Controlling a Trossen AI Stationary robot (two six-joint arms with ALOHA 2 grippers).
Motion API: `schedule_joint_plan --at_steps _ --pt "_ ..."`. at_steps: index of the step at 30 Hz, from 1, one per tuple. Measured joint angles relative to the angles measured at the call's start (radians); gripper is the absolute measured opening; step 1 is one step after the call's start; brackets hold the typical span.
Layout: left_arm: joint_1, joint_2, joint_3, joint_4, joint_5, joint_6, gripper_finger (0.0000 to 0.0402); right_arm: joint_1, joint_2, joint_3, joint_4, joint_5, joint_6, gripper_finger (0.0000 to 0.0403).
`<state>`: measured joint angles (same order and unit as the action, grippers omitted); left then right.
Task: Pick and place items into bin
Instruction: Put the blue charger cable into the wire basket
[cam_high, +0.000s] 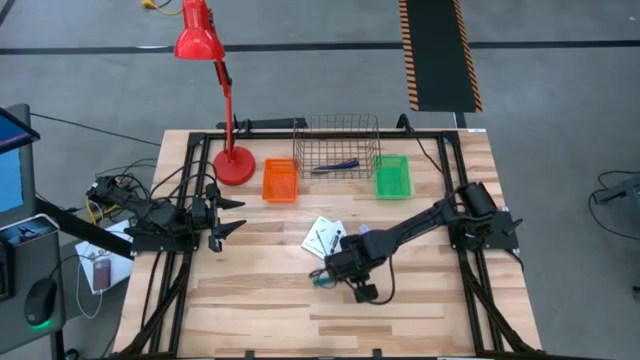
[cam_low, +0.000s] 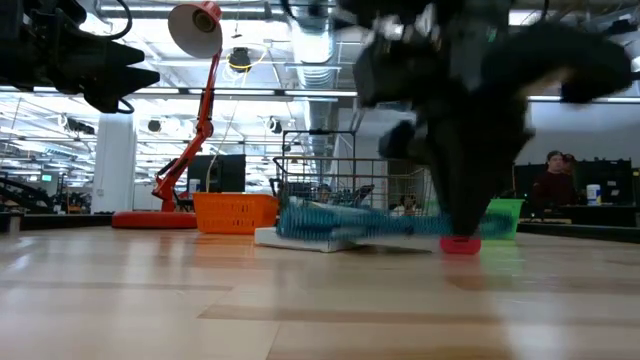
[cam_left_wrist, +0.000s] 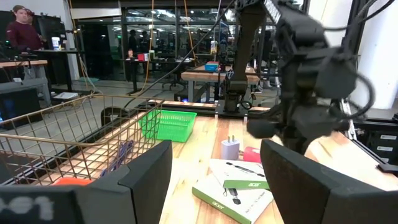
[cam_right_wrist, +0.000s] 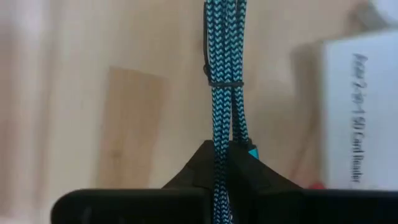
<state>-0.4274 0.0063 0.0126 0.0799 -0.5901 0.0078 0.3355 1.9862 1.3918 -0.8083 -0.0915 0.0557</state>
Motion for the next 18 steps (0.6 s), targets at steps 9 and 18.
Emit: schedule_joint_plan --at_steps 9,18 --pt "0.000 0.000 0.000 0.000 0.000 0.000 0.0233 -0.029 0.000 0.292 -0.365 0.206 -0.114 0.0008" --pt "0.000 0.000 0.000 0.000 0.000 0.000 0.0233 -0.231 -0.004 0.598 -0.585 0.501 -0.296 0.0009"
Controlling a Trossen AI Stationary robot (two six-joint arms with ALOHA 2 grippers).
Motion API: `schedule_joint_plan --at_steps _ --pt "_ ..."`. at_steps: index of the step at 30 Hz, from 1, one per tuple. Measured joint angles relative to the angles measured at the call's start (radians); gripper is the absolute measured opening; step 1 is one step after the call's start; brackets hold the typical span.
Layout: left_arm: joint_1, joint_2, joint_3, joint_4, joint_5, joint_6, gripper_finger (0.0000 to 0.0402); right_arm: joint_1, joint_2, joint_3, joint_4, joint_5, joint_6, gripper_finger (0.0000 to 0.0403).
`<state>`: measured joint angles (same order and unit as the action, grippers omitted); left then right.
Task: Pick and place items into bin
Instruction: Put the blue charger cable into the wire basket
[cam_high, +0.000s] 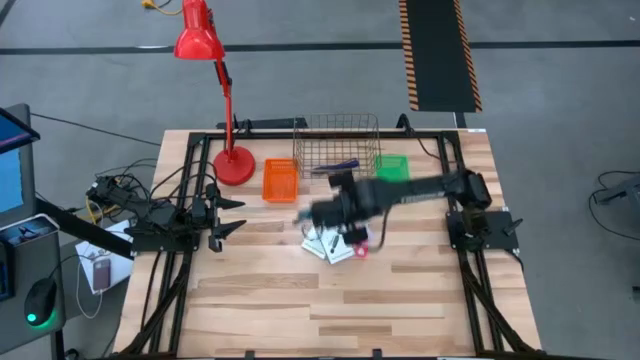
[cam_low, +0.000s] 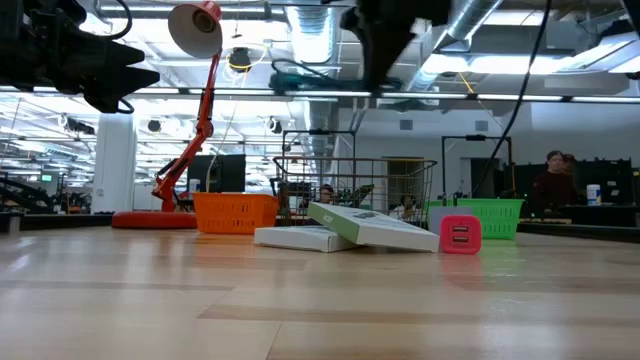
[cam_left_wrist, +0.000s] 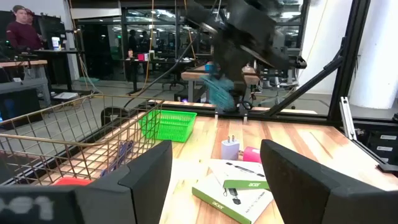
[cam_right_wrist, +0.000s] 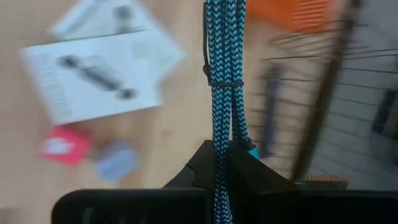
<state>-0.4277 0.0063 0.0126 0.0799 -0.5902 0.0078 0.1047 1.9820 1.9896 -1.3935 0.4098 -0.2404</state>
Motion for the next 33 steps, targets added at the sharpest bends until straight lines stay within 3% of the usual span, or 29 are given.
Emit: schedule_joint_plan --at_steps 10,16,19,28,33 --pt "0.000 0.000 0.000 0.000 0.000 0.000 0.0233 -0.357 0.001 0.064 0.196 0.008 -0.231 0.0013" --pt "0.000 0.000 0.000 0.000 0.000 0.000 0.0233 -0.529 0.028 0.057 0.279 -0.126 -0.259 0.0017" --pt "0.000 0.000 0.000 0.000 0.000 0.000 0.0233 -0.577 0.040 0.040 0.286 -0.180 -0.265 0.0016" --pt "0.000 0.000 0.000 0.000 0.000 0.000 0.0233 -0.587 0.157 0.039 0.179 -0.194 -0.287 0.0027" --pt "0.000 0.000 0.000 0.000 0.000 0.000 0.0233 -0.558 0.205 0.040 0.085 -0.072 -0.317 0.0040"
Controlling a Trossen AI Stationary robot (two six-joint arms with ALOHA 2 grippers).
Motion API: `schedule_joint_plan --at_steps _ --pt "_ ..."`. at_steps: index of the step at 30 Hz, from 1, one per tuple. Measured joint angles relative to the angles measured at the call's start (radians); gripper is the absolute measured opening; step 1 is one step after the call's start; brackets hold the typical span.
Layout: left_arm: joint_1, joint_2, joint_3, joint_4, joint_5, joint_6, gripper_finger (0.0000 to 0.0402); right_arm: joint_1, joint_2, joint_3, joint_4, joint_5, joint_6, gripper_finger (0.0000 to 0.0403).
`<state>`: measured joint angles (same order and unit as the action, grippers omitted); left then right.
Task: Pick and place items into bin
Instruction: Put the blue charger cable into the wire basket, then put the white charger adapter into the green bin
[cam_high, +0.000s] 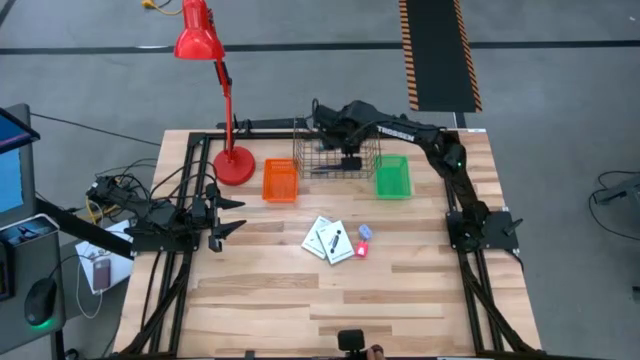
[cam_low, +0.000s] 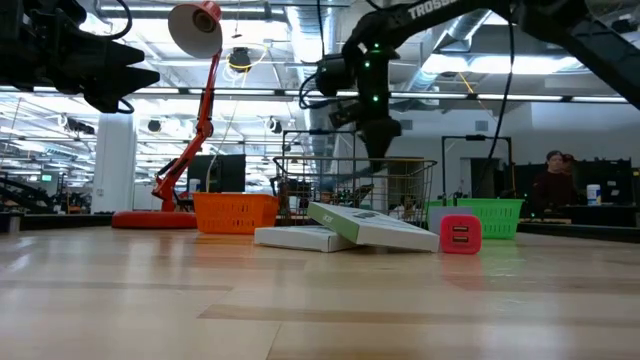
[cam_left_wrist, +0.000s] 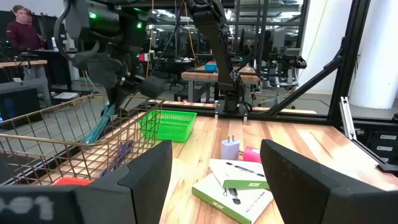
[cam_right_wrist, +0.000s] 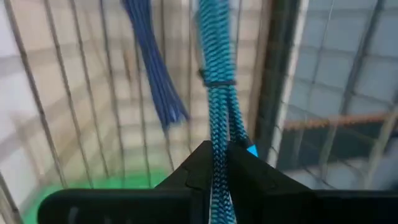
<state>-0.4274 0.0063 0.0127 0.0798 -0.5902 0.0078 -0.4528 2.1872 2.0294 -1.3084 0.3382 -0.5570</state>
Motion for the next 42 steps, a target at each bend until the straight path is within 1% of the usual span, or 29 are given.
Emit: schedule_joint_plan --at_steps 3,4,6,12,18,26,29,32,34,36,38,40,42 --pt "0.000 0.000 0.000 0.000 -0.001 0.000 0.0233 0.018 0.008 -0.002 -0.033 0.108 -0.005 0.0044" --pt "0.000 0.000 0.000 0.000 0.000 0.000 0.0233 0.023 0.007 -0.001 -0.026 0.133 -0.013 0.0045" --pt "0.000 0.000 0.000 0.000 -0.001 0.000 0.0233 0.034 -0.003 0.000 -0.023 0.150 -0.028 0.0047" --pt "0.000 0.000 0.000 0.000 0.000 0.000 0.0233 0.051 -0.032 0.012 0.013 0.161 -0.049 0.0047" --pt "0.000 0.000 0.000 0.000 0.000 0.000 0.0233 0.058 -0.036 0.095 0.011 0.161 -0.020 0.0048" --pt "0.000 0.000 0.000 0.000 0.000 0.000 0.0233 0.081 -0.037 0.170 0.010 0.140 0.021 0.0048" --pt "0.000 0.000 0.000 0.000 0.000 0.000 0.0233 0.089 -0.037 0.193 -0.023 0.139 0.045 0.0048" --pt "0.000 0.000 0.000 0.000 0.000 0.000 0.0233 0.100 -0.037 0.212 -0.124 0.157 0.088 0.0048" --pt "0.000 0.000 0.000 0.000 0.000 0.000 0.0233 0.107 -0.037 0.221 -0.214 0.151 0.129 0.0048" --pt "0.000 0.000 0.000 0.000 0.000 0.000 0.0233 0.114 -0.037 0.225 -0.274 0.111 0.187 0.0048" --pt "0.000 0.000 0.000 0.000 0.000 0.000 0.0233 0.117 -0.038 0.225 -0.258 0.023 0.258 0.0048" --pt "0.000 0.000 0.000 0.000 0.000 0.000 0.0233 0.111 -0.056 0.221 -0.265 -0.141 0.291 0.0048" --pt "0.000 0.000 0.000 0.000 0.000 0.000 0.0233 0.119 -0.068 0.227 -0.263 -0.276 0.304 0.0047"
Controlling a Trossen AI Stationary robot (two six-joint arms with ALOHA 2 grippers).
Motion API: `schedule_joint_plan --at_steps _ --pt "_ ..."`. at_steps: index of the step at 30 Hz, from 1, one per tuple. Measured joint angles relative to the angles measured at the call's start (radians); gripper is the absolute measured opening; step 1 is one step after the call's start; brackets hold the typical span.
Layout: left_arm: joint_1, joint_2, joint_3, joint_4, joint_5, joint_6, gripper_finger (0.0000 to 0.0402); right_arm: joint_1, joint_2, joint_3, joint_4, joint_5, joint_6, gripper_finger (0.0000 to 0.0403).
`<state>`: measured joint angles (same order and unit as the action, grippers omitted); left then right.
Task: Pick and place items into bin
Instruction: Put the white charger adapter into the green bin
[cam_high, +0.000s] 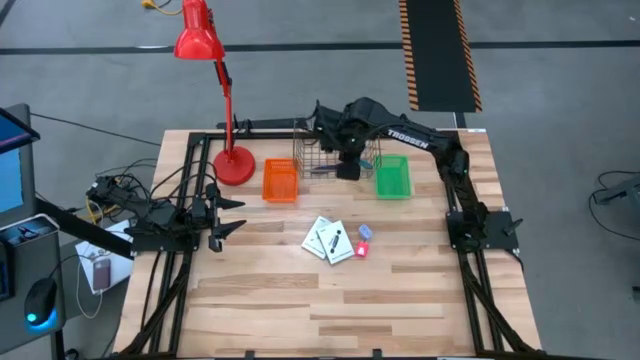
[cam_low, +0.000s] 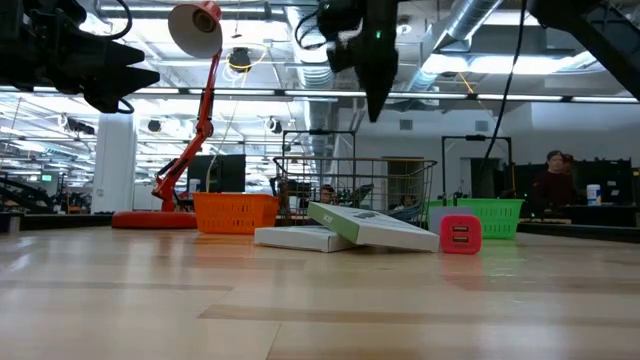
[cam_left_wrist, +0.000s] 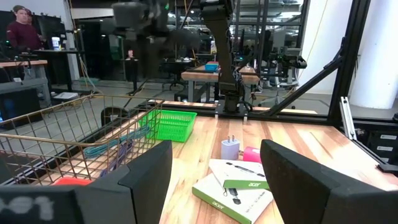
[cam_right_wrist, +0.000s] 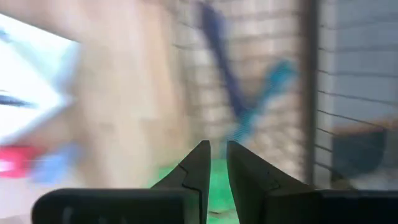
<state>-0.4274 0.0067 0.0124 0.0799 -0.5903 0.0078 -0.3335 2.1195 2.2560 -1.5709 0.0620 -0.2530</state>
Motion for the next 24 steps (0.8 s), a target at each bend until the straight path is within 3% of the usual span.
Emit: schedule_joint_plan --at_steps 3,6,13,24 --pt "0.000 0.000 0.000 0.000 0.000 0.000 0.0233 0.010 -0.001 -0.004 0.000 -0.122 0.048 0.0043" --pt "0.000 0.000 0.000 0.000 0.000 0.000 0.0233 0.026 -0.006 -0.003 0.000 -0.178 0.081 0.0039" --pt "0.000 0.000 0.000 0.000 0.000 0.000 0.0233 0.057 -0.005 -0.025 0.000 -0.177 0.176 0.0046" --pt "0.000 0.000 0.000 0.000 0.000 0.000 0.0233 0.108 -0.050 -0.243 -0.005 -0.220 0.352 0.0108"
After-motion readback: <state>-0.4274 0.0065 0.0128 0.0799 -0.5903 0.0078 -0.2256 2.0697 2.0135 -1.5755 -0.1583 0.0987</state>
